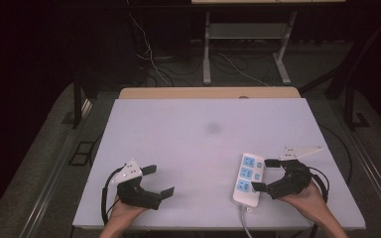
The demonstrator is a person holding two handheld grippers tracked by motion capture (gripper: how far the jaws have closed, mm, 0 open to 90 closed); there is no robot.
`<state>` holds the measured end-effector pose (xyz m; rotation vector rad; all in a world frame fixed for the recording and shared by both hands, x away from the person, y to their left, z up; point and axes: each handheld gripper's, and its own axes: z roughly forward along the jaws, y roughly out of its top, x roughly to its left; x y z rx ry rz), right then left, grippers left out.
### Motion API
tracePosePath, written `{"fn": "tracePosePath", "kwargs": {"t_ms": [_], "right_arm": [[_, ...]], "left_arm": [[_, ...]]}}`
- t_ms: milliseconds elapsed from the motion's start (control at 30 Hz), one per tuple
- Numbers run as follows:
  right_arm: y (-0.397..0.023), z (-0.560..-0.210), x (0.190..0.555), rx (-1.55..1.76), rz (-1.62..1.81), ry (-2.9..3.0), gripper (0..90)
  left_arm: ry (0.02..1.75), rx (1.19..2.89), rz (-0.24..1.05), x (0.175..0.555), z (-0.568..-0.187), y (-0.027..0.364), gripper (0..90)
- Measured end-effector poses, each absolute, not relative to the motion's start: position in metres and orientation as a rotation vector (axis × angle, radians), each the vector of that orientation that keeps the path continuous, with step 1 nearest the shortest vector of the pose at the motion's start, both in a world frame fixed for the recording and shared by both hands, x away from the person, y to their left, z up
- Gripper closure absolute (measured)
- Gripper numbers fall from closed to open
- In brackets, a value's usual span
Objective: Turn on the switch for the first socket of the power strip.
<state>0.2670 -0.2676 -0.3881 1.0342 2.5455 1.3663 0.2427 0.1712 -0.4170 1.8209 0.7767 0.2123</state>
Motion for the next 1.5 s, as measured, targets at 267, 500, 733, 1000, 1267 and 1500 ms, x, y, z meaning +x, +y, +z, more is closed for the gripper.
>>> {"fn": "tracePosePath", "kwargs": {"t_ms": [267, 500, 733, 1000, 1267, 1500], "right_arm": [[-0.259, -0.387, 0.273, 0.992, 1.297, 2.624, 0.4], [-0.253, -0.384, 0.277, 0.942, 1.196, 2.717, 0.4], [-0.247, -0.383, 0.281, 0.898, 1.131, 2.774, 0.4], [-0.246, -0.380, 0.283, 0.850, 1.059, 2.831, 11.2], [-0.257, -0.368, 0.288, 0.831, 1.086, 2.857, 29.6], [-0.263, -0.363, 0.292, 0.790, 1.072, 2.911, 57.7]], "left_arm": [[0.776, 1.822, 0.211, 0.243, -0.417, 0.171, 0.0], [0.774, 1.818, 0.209, 0.243, -0.417, 0.171, 0.0], [0.776, 1.818, 0.210, 0.243, -0.417, 0.171, 0.0], [0.777, 1.819, 0.211, 0.243, -0.417, 0.171, 0.0], [0.776, 1.821, 0.209, 0.244, -0.418, 0.172, 0.0], [0.783, 1.819, 0.212, 0.245, -0.419, 0.173, 0.0]]}}
